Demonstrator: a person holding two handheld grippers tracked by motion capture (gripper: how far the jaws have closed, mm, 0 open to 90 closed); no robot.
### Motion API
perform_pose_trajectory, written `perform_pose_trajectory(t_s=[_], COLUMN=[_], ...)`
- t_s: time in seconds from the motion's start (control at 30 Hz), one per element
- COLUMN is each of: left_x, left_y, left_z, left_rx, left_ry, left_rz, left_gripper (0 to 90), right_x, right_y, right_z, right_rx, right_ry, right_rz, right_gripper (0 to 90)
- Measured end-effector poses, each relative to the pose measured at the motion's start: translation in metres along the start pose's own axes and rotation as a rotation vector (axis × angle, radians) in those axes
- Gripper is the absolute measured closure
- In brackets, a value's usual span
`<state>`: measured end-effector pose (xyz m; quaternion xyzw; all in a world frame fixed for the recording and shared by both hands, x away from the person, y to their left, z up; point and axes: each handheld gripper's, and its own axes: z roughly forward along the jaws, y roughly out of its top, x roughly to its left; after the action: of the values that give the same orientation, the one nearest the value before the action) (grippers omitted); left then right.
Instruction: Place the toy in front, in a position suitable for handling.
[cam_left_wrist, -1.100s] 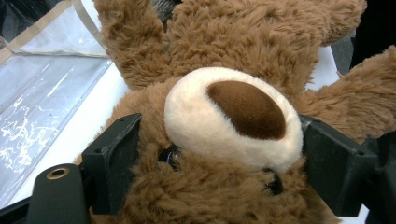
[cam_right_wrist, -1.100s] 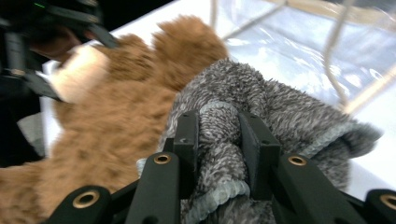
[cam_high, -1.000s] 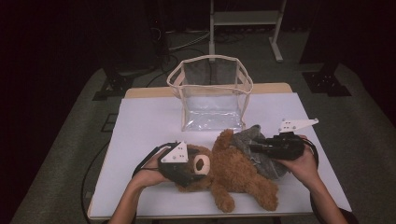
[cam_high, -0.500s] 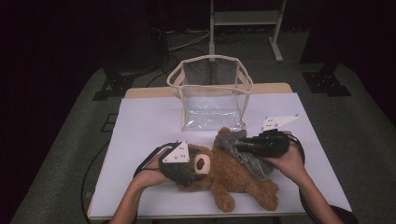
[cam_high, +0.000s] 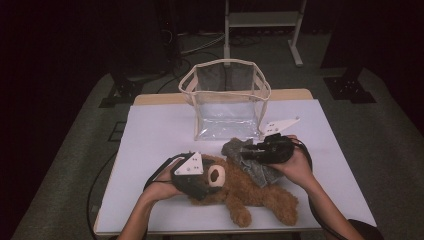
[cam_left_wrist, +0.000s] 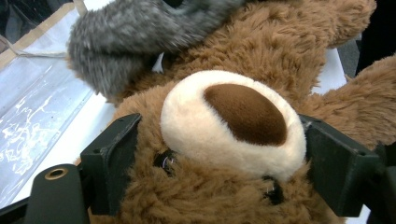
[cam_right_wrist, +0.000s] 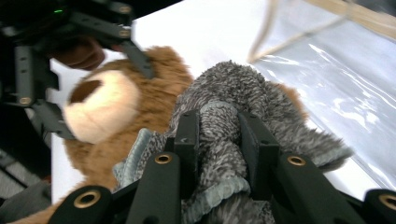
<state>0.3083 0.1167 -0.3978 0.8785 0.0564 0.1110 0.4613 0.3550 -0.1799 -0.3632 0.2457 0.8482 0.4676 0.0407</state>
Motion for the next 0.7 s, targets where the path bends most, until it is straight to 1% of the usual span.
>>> perform_pose_trajectory(t_s=[0.03,0.1,0.17,0.27,0.3,0.33,0.37,0.43,0.47,0.53,0.57,0.6,0.63,0.67,0.7], left_x=[0.000,0.000,-0.001,-0.004,-0.005,-0.005,-0.005,-0.004,-0.003,-0.003,-0.003,-0.003,-0.003,-0.003,-0.003], left_y=[0.000,0.001,0.002,0.004,0.004,0.004,0.004,0.003,0.003,0.002,0.002,0.002,0.003,0.003,0.003], left_z=[0.000,0.001,0.002,0.005,0.006,0.005,0.005,0.004,0.004,0.005,0.005,0.005,0.005,0.006,0.006], left_rx=[-0.002,-0.001,-0.005,-0.001,0.002,0.004,0.002,0.001,0.002,0.002,0.000,-0.001,-0.001,0.000,0.000], left_ry=[-0.001,-0.001,-0.005,-0.010,-0.008,-0.007,-0.007,-0.008,-0.006,-0.004,-0.003,-0.004,-0.004,-0.005,-0.005], left_rz=[-0.001,0.002,0.007,0.020,0.023,0.025,0.025,0.025,0.026,0.024,0.023,0.023,0.023,0.025,0.025], left_gripper=[18.2,18.2,18.2,17.7,17.4,17.4,17.4,17.5,17.5,17.5,17.5,17.4,17.4,17.5,17.5], right_x=[-0.003,-0.003,0.003,0.015,0.018,0.020,0.021,0.016,0.012,0.002,-0.002,-0.005,-0.006,-0.004,-0.001], right_y=[-0.002,-0.003,0.000,0.005,0.006,0.007,0.008,0.006,0.005,0.001,-0.002,-0.004,-0.005,-0.004,-0.003], right_z=[-0.003,-0.006,-0.005,-0.001,0.001,0.002,0.002,0.001,0.000,-0.004,-0.006,-0.007,-0.008,-0.008,-0.007], right_rx=[-0.004,-0.015,-0.016,-0.028,-0.022,-0.015,-0.012,-0.012,-0.003,0.013,0.016,0.005,-0.004,-0.010,-0.018], right_ry=[-0.004,0.002,0.005,0.046,0.047,0.039,0.027,0.006,-0.023,-0.104,-0.109,-0.091,-0.075,-0.063,-0.040], right_rz=[0.017,0.020,0.006,-0.021,-0.032,-0.048,-0.053,-0.040,-0.033,-0.028,-0.003,0.017,0.024,0.025,0.028], right_gripper=[69.8,69.8,69.8,69.7,69.7,69.7,69.7,69.7,69.6,69.6,69.6,69.7,69.7,69.7,69.7])
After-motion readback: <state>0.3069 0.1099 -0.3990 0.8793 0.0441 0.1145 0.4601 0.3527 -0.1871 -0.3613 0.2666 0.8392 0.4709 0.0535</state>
